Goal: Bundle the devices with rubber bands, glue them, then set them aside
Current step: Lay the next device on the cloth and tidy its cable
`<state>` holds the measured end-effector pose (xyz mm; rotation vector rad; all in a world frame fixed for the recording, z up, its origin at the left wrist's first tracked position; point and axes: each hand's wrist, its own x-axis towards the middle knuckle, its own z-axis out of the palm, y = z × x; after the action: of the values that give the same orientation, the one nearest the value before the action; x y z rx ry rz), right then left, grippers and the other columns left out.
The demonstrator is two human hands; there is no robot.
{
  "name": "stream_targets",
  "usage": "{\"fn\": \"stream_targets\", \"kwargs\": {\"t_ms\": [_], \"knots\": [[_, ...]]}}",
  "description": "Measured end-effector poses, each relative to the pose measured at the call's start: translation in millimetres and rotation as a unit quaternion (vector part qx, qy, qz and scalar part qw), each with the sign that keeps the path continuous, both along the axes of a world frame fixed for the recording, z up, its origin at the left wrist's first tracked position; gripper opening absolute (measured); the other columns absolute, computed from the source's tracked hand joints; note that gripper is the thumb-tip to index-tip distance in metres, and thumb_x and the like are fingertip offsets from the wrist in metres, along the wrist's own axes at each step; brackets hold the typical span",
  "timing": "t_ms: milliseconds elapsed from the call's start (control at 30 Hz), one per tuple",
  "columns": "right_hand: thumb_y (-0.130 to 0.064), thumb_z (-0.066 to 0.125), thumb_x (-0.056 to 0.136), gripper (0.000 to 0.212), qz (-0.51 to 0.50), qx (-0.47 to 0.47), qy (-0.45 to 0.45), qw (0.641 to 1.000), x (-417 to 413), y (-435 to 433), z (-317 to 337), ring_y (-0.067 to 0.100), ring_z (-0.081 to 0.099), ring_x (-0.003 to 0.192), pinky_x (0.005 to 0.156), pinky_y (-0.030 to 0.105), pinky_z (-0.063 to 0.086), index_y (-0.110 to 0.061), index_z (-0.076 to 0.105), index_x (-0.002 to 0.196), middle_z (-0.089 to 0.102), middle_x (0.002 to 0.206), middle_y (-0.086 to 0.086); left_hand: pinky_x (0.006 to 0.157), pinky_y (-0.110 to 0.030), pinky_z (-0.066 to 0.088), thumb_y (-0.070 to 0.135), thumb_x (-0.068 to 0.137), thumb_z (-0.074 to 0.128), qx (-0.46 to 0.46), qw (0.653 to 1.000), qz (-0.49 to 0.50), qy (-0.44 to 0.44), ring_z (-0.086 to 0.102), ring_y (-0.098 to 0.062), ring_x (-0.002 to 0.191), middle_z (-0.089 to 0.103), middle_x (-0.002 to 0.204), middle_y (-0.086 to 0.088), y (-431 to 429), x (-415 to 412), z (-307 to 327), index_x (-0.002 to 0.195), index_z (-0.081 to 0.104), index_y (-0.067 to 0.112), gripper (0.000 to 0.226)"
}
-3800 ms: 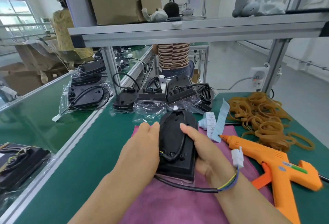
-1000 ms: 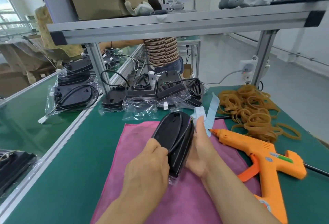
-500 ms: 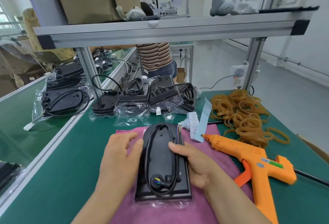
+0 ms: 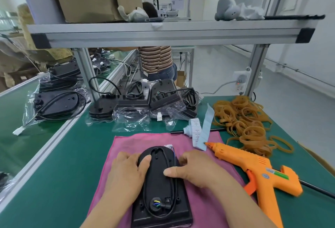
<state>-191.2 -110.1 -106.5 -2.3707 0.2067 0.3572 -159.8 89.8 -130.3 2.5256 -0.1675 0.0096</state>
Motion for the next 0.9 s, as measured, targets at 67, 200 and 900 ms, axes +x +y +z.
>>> {"fn": "stream_targets", "kwargs": {"t_ms": [67,200,900], "knots": [[-0.073,0.071,0.064,0.06,0.014,-0.027,0.012,0.999,4.0,-0.6,1.5,0.014,0.05,0.062,0.059,0.031,0.036,-0.016,0.056,0.068,0.054,0.067,-0.002,0.081,-0.036,0.048,0.048,0.098,0.047,-0.023,1.0,-0.008,0.02,0.057,-0.025,0.088,0.058,0.092,-0.006,2.9,0.3,1.9,0.088,0.064,0.023,0.032],[-0.075,0.062,0.072,0.06,0.005,-0.054,-0.005,0.998,14.6,-8.7,13.7,0.018,0.04,0.058,0.057,0.033,0.032,-0.02,0.042,0.059,0.044,0.061,0.001,0.087,-0.035,0.049,0.047,0.096,0.054,-0.08,0.996,-0.023,0.022,0.061,-0.018,0.09,0.065,0.099,-0.003,6.8,-0.2,4.9,0.104,0.07,0.023,0.03],[-0.03,0.044,0.096,0.029,0.099,-0.416,-0.16,0.89,71.6,-54.5,18.4,0.029,0.045,0.108,0.085,0.041,0.037,-0.016,0.069,0.101,0.052,0.111,0.006,0.073,-0.019,0.045,0.037,0.089,0.06,-0.218,0.973,-0.055,-0.041,0.06,0.007,0.082,0.066,0.089,0.027,-38.0,5.9,48.7,0.085,0.067,0.044,0.011]]}}
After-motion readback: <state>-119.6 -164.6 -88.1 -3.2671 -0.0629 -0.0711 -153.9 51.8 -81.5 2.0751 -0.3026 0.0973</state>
